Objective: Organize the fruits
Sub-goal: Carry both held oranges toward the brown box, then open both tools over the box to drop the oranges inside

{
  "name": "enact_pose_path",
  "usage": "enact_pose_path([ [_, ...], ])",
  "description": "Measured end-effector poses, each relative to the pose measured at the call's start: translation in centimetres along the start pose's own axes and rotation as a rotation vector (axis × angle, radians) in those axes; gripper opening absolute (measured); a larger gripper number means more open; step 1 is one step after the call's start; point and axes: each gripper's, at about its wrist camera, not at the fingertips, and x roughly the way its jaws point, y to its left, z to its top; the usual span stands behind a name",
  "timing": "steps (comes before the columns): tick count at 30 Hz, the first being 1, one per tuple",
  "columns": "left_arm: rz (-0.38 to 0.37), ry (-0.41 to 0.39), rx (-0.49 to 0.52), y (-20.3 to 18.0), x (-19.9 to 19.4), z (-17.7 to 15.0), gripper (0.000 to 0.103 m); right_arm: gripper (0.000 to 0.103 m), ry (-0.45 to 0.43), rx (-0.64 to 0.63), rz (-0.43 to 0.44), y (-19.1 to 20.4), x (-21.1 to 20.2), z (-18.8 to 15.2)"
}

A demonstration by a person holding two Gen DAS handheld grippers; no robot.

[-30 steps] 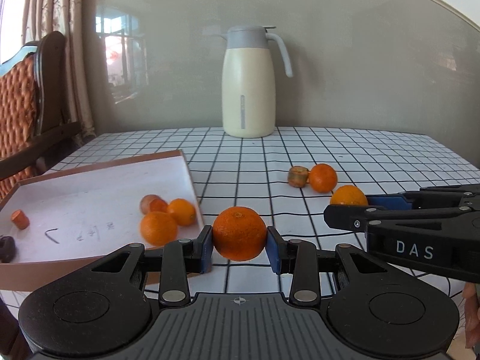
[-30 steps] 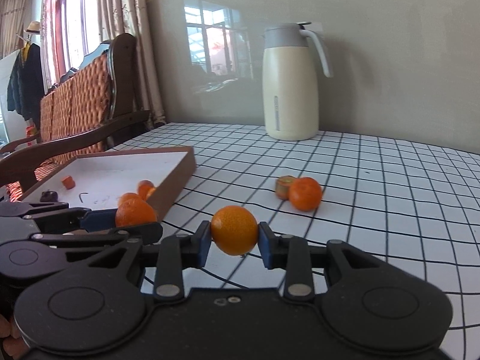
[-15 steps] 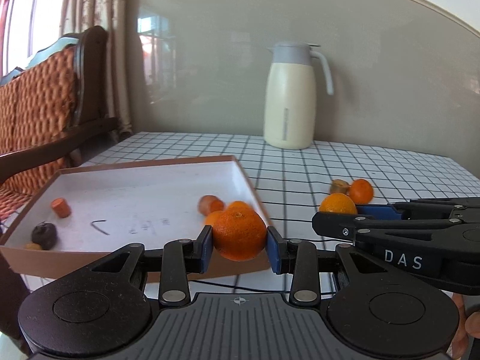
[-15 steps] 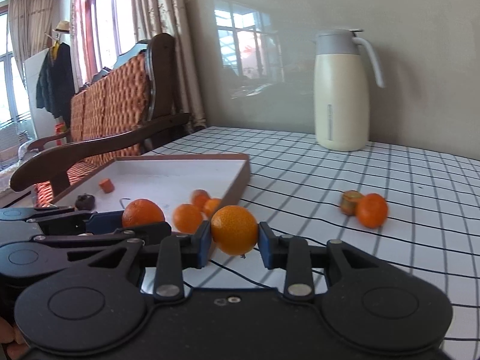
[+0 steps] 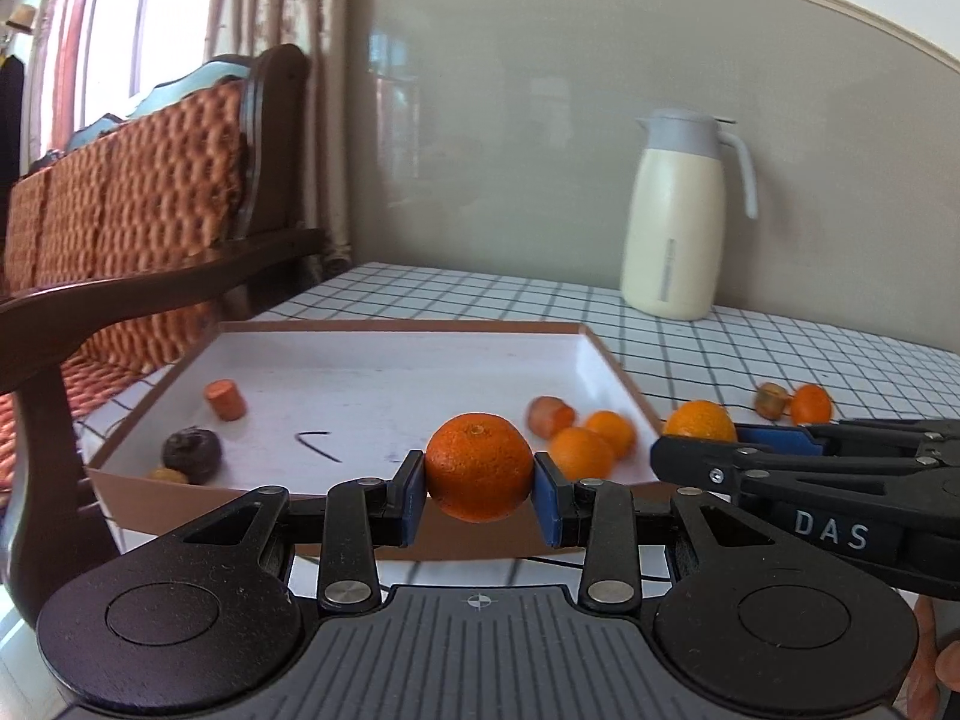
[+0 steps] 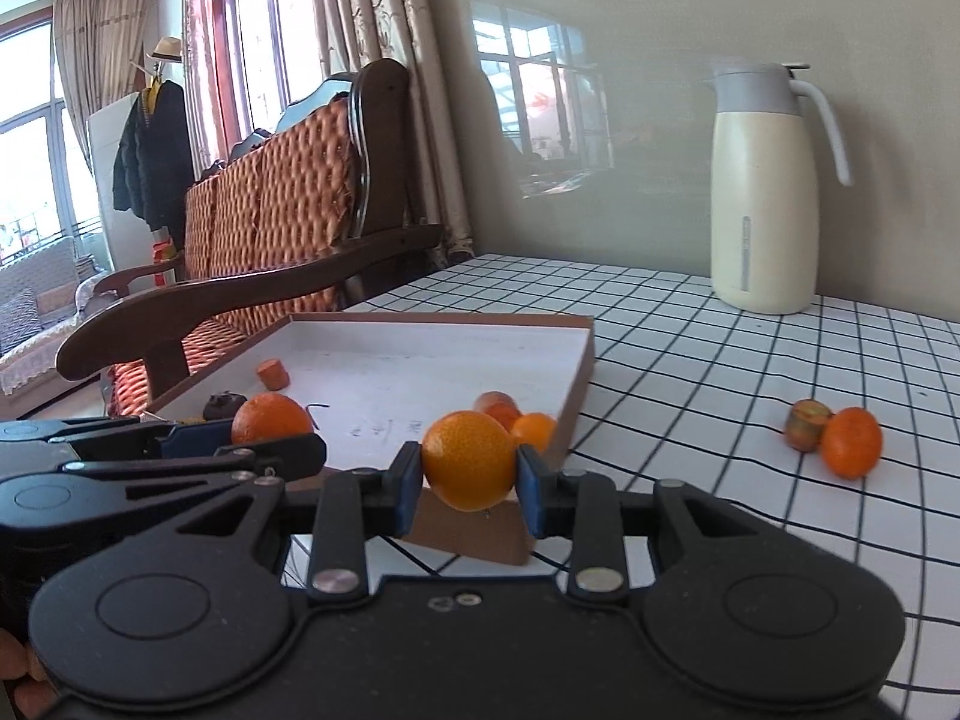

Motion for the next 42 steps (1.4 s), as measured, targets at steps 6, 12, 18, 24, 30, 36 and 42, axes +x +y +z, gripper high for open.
enact_pose_path([
  [6,0.043,-0.002,-0.025,1.8,0.5,0.3,0.037,0.025,-0.012,0.009,0.013,0.7,0.9,0.4],
  [12,0.085,-0.034,-0.033,3.3,0.9,1.4,0.037,0.025,-0.037,0.019,0.011,1.1,1.8,1.0],
  [18,0.133,-0.034,-0.066,6.0,2.2,2.3,0.037,0.025,-0.054,0.031,-0.004,1.4,2.9,1.4],
  [24,0.175,-0.042,-0.061,7.9,4.0,2.8,0.037,0.025,-0.069,0.057,-0.042,1.1,4.2,1.9],
  [30,0.189,-0.026,-0.068,9.4,5.8,3.1,0.037,0.025,-0.066,0.057,-0.072,1.0,5.5,2.0],
  [36,0.186,-0.021,-0.068,9.9,6.9,3.3,0.037,0.025,-0.066,0.057,-0.095,0.8,6.5,2.5],
  [42,0.184,-0.014,-0.072,9.9,7.8,3.3,0.038,0.025,-0.064,0.058,-0.109,0.5,7.4,2.8],
])
